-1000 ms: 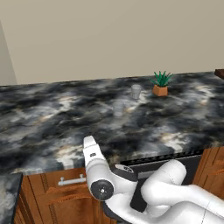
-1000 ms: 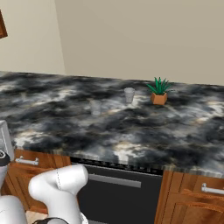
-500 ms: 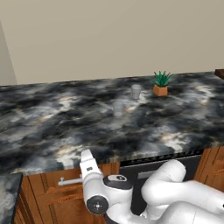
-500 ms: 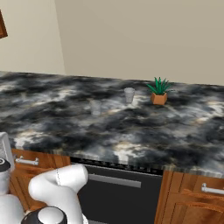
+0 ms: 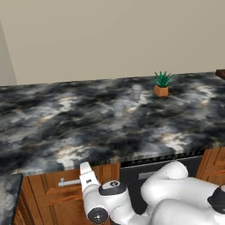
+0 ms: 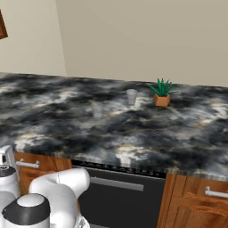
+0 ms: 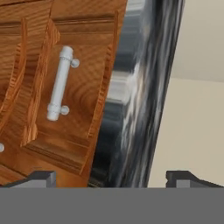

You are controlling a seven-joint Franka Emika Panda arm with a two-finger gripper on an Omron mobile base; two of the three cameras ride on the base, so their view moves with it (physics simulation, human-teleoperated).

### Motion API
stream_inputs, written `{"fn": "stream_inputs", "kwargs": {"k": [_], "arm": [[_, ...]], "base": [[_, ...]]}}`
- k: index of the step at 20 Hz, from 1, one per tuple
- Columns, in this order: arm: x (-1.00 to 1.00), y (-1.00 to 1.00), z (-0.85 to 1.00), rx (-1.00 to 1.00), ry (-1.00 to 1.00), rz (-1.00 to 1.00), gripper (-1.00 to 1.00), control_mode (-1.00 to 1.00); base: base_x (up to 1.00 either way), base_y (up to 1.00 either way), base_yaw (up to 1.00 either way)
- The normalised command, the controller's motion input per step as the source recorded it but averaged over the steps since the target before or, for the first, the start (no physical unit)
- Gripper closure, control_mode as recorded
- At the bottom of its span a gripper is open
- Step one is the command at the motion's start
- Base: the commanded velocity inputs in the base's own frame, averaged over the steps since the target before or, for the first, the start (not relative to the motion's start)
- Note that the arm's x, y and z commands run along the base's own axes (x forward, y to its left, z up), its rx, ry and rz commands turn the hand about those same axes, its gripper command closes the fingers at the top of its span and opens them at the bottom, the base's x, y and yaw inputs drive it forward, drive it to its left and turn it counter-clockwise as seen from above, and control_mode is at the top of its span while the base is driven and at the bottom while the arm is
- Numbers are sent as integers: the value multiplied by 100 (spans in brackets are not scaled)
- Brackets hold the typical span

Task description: Take the tongs from the drawer on the left and place them on the dining counter next to the tray containing the hot dog.

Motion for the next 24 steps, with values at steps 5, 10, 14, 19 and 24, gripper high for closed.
{"fn": "stream_inputs", "kwargs": {"k": [5,10,14,19,24], "arm": [[22,41,-48,0,0,0,-100,-100],[8,36,-24,0,0,0,-100,-100],[1,24,-14,0,0,0,-100,-100],[0,1,-15,0,0,0,-100,-100],[0,0,-17,0,0,-1,-100,-100]], "base": [[0,0,0],[0,0,0],[0,0,0],[0,0,0],[0,0,0]]}}
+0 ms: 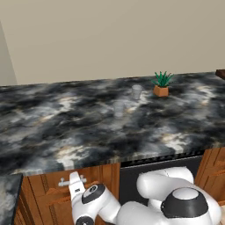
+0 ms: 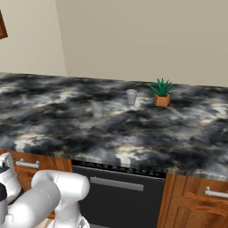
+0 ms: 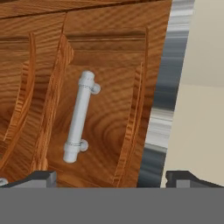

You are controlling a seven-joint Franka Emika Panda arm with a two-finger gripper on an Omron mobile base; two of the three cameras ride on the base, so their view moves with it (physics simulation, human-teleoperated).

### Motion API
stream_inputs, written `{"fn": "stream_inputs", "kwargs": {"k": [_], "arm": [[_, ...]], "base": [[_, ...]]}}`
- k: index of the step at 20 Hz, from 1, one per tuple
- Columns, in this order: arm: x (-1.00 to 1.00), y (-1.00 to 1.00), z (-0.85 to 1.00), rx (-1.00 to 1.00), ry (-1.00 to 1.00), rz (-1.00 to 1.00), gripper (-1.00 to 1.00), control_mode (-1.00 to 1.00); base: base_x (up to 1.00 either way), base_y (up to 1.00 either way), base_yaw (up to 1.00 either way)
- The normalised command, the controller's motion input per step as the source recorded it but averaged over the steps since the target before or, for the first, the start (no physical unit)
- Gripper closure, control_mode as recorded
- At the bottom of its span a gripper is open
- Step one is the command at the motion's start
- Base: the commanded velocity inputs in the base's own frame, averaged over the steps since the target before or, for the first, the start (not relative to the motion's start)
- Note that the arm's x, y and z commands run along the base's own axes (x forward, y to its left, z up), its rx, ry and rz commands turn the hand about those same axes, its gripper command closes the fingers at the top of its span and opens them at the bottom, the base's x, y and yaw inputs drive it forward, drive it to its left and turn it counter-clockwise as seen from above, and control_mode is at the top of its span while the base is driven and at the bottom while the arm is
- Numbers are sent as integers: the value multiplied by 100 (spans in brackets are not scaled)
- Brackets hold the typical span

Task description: Take the tongs from the drawer on the left and place them on the dining counter next to the tray containing the hot dog.

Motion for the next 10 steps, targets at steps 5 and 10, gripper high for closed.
{"fn": "stream_inputs", "kwargs": {"k": [5,10], "arm": [[0,0,-4,0,-1,-2,-100,-100],[12,0,-2,0,-1,0,-100,-100]], "base": [[0,0,0],[0,0,0]]}}
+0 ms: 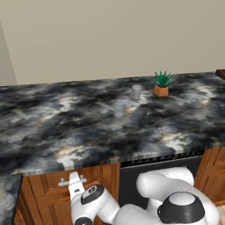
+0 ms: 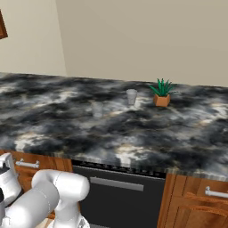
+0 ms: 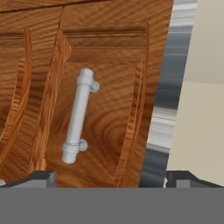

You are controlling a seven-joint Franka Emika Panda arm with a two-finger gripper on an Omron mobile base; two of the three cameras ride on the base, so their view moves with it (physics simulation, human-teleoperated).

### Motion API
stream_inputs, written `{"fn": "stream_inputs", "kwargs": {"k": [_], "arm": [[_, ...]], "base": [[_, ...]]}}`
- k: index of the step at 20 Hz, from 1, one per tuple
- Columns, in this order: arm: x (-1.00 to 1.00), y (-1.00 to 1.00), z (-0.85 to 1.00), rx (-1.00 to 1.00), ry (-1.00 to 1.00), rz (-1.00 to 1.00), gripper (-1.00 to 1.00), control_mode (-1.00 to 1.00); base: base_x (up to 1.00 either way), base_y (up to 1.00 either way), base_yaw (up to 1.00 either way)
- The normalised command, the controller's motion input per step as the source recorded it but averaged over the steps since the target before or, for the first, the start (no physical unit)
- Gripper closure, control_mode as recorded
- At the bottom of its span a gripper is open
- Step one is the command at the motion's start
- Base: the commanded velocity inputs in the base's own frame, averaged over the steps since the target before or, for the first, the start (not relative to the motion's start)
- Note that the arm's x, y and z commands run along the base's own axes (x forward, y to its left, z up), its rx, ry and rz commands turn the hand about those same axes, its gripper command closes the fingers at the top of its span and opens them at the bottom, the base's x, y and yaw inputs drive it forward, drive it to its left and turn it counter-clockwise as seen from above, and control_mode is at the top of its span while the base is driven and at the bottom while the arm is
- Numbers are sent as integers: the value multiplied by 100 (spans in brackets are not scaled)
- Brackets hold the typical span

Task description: Take the tongs from the drawer on the left and place them on the dining counter next to the tray containing the hot dog.

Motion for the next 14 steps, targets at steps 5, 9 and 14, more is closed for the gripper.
{"fn": "stream_inputs", "kwargs": {"k": [5,9,14], "arm": [[20,0,0,0,0,0,-100,-100],[19,0,-2,0,0,0,-100,-100],[12,0,-8,0,0,0,-100,-100]], "base": [[0,0,0],[0,0,0],[0,0,0]]}}
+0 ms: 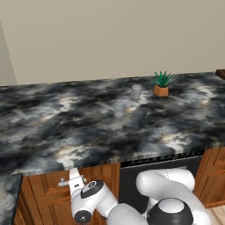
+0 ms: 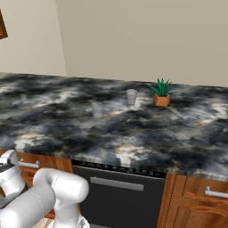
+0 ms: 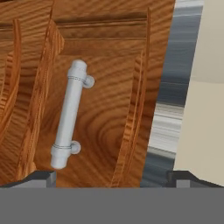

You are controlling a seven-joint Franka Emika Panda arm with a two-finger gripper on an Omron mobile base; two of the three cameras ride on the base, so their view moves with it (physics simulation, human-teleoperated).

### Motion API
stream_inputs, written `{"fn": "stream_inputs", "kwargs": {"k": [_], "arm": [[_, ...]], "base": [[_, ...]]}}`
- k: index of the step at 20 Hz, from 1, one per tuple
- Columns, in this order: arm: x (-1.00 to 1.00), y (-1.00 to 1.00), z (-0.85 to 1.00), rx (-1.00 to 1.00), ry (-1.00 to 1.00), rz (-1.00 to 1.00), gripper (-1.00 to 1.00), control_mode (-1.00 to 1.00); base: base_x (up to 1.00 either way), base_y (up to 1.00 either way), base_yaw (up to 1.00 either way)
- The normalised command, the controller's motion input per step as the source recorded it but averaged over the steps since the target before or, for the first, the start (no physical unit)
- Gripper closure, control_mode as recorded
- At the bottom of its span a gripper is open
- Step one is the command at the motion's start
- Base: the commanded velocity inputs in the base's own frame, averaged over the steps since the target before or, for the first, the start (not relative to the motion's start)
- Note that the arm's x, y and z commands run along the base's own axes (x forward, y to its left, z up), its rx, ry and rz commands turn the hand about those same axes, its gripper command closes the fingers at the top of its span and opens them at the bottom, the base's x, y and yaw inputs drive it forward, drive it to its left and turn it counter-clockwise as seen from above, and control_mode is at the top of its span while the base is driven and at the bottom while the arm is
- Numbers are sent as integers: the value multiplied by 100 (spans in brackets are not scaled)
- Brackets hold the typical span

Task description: Take the tongs from the drawer on the left and place them on the dining counter next to the tray containing the hot dog.

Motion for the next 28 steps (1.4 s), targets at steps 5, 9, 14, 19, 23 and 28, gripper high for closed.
{"fn": "stream_inputs", "kwargs": {"k": [5,9,14,19,23,28], "arm": [[4,0,-26,0,0,0,-100,-100],[4,0,-28,0,0,0,-100,-100],[6,1,-14,0,-3,0,-100,-100],[5,0,-3,0,-5,0,-100,-100],[10,0,-5,0,-2,0,-100,-100],[19,0,-1,0,0,0,-100,-100]], "base": [[0,0,0],[0,0,0],[0,0,0],[0,0,0],[0,0,0],[0,0,0]]}}
